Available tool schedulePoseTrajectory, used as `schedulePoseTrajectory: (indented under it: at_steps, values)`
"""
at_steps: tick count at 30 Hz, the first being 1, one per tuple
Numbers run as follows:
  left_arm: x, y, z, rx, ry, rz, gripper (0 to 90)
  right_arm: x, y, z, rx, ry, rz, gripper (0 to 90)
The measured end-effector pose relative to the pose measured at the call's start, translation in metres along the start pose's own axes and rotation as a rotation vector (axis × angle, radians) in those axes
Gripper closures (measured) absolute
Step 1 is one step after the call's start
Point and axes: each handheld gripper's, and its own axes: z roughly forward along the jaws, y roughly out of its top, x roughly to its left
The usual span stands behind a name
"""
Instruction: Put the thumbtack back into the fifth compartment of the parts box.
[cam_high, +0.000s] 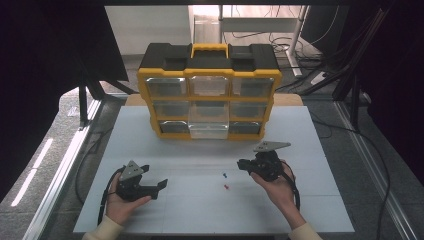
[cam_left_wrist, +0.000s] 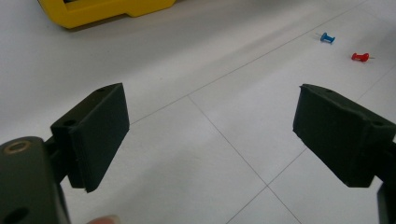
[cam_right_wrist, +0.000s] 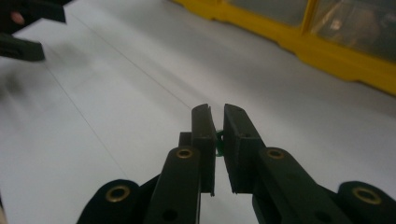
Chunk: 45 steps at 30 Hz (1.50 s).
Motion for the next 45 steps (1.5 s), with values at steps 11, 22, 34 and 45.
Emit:
schedulePoseTrajectory:
  at_steps: [11, 22, 34, 45]
  values:
    - [-0.001, 0.001, 0.000, -0.005, -0.002, -0.001, 10.7, 0.007, 0.023, -0.022, -0.107, 0.020, -0.021, 82.8]
    - [-0.001, 0.002, 0.000, -0.016, -0.007, -0.009, 10.9, 0.007, 0.048, -0.038, -0.195, 0.022, -0.025, 82.8]
    - [0.000, 0.002, 0.000, -0.015, -0.015, -0.009, 11.2, 0.009, 0.094, -0.040, -0.247, 0.031, -0.034, 82.9]
    - [0.002, 0.002, -0.001, -0.016, -0.016, -0.013, 11.6, 0.010, 0.126, -0.025, -0.239, 0.017, -0.063, 82.7]
